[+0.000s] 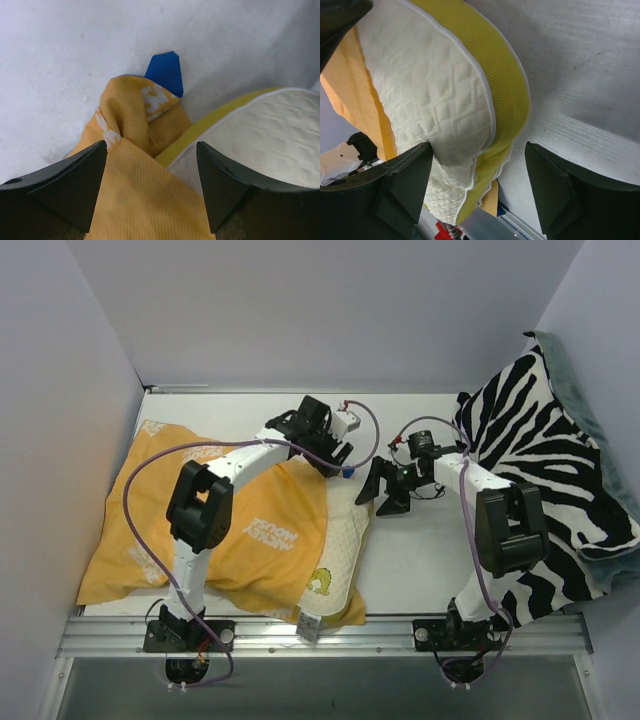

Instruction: Put the pillow into the pillowcase

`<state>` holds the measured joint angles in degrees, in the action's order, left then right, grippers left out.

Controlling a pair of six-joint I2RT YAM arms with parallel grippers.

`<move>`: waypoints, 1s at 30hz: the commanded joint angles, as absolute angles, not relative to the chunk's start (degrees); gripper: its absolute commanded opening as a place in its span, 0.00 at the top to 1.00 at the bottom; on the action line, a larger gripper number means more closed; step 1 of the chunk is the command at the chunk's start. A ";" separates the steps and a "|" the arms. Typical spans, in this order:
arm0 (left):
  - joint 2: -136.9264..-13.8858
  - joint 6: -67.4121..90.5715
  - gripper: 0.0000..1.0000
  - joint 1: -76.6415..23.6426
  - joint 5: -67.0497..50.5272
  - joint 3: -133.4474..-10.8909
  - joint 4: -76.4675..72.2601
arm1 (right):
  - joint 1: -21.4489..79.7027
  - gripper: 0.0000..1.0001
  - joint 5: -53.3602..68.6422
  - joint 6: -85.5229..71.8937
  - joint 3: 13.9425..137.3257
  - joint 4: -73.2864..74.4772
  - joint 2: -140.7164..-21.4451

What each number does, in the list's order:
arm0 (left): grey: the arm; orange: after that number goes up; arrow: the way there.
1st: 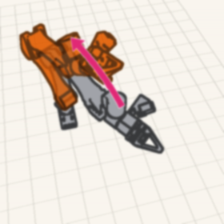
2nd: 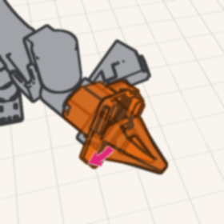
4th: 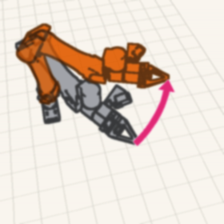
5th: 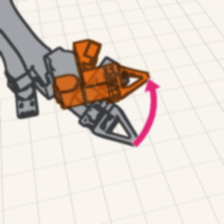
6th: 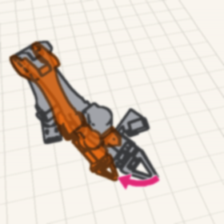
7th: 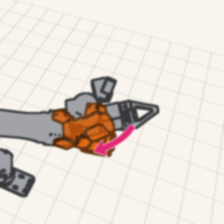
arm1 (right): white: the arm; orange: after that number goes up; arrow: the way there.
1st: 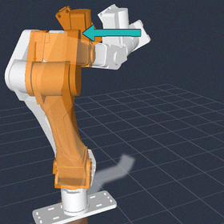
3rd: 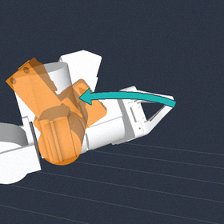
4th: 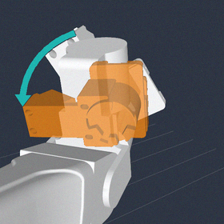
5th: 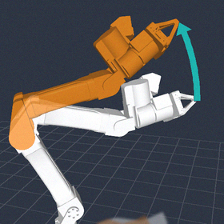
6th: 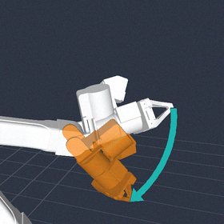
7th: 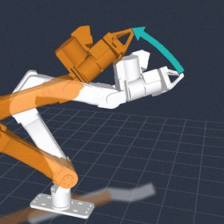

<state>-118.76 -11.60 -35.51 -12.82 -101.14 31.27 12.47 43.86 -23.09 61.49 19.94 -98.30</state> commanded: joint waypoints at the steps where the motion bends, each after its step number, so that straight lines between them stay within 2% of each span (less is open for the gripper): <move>1: -122.15 -10.37 0.19 -35.16 -9.76 -105.82 31.64 | 13.09 0.25 47.80 -25.30 60.12 20.41 -100.10; 3: -124.44 -10.37 0.20 -34.98 -8.53 -106.34 31.81 | 13.27 0.30 50.17 -27.06 58.71 17.86 -100.72; 6: -126.64 -10.11 0.32 -34.89 -8.08 -107.57 32.17 | 14.59 0.49 52.47 -29.44 58.53 14.07 -102.83; 7: -128.04 -9.85 0.37 -34.89 -8.69 -108.62 32.60 | 15.02 0.59 53.25 -30.05 58.62 12.32 -103.70; 8: -128.75 -9.06 0.51 -34.89 -9.92 -109.42 33.04 | 15.46 0.64 53.78 -31.36 58.62 11.26 -104.23; 10: -130.51 -7.48 0.67 -34.98 -15.01 -111.08 34.10 | 15.91 0.80 54.93 -32.69 58.71 7.50 -105.11; 11: -130.87 -6.86 0.76 -35.07 -16.68 -112.66 34.28 | 16.08 0.85 55.89 -33.74 58.62 6.17 -105.38; 12: -131.04 -6.25 0.91 -35.07 -18.27 -113.37 34.28 | 16.35 0.88 56.51 -35.49 58.54 4.85 -105.38; 13: -131.22 -5.63 1.00 -35.24 -22.72 -114.16 34.28 | 16.52 0.94 57.04 -36.55 58.54 2.14 -105.73; 17: -130.34 -0.90 1.00 -36.21 -28.55 -118.73 33.14 | 17.14 0.99 59.76 -42.70 57.66 -6.31 -104.94; 21: -129.11 2.29 1.00 -36.56 -26.64 -122.60 31.46 | 18.37 1.00 60.03 -43.07 58.45 -6.51 -103.63; 22: -128.24 1.94 0.67 -36.39 -24.46 -122.26 32.60 | 18.11 1.00 59.51 -41.33 58.36 -4.76 -102.84; 23: -127.36 0.37 0.51 -36.21 -19.91 -121.39 32.96 | 18.11 1.00 59.15 -40.35 58.01 -3.53 -102.57; 24: -125.44 0.00 0.40 -35.78 -16.21 -120.25 33.22 | 18.02 1.00 58.63 -39.12 57.92 -0.73 -102.31; 25: -124.46 -2.70 0.23 -35.42 -13.30 -116.75 33.22 | 17.93 1.00 57.84 -37.20 57.66 -0.27 -101.96; 27: -122.62 -4.30 0.14 -34.20 -7.57 -113.22 33.40 | 17.75 1.00 57.31 -35.95 56.43 2.36 -101.78; 30: -122.34 -6.15 0.14 -31.12 -3.18 -108.47 33.40 | 17.14 1.00 56.51 -33.84 55.37 3.86 -101.78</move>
